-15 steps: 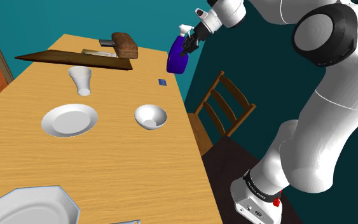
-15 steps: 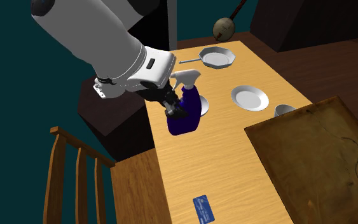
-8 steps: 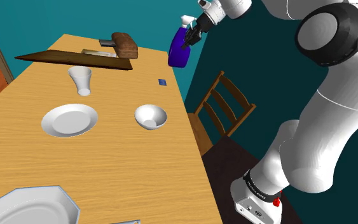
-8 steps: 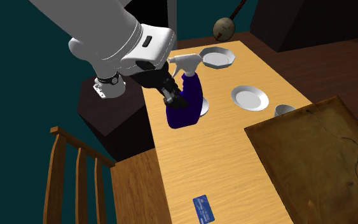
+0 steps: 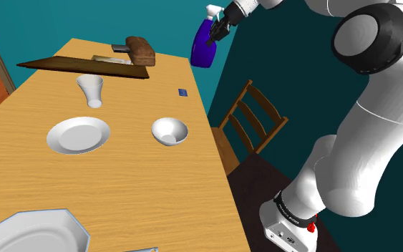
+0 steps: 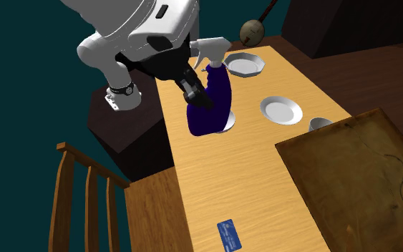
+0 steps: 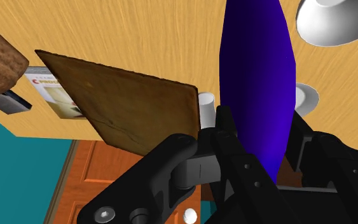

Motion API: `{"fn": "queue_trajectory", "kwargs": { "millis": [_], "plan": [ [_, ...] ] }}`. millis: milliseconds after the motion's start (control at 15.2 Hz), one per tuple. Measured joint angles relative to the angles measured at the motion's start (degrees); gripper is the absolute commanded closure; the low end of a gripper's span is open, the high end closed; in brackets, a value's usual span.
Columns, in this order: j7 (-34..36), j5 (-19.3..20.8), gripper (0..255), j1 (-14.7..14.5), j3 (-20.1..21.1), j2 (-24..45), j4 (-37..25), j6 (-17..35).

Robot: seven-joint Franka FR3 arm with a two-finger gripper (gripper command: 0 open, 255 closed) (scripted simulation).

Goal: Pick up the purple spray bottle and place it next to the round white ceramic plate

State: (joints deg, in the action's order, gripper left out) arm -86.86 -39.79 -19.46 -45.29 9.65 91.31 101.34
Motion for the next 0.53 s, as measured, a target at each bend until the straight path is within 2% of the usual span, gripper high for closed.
{"fn": "queue_trajectory", "kwargs": {
  "millis": [396, 528],
  "plan": [
    [2.1, 0.1, 255, 0.8, -0.3, 0.5, -4.9, -4.1],
    [3.3, 1.3, 255, -1.1, 0.3, -1.2, -2.6, -2.0]
  ]
}}
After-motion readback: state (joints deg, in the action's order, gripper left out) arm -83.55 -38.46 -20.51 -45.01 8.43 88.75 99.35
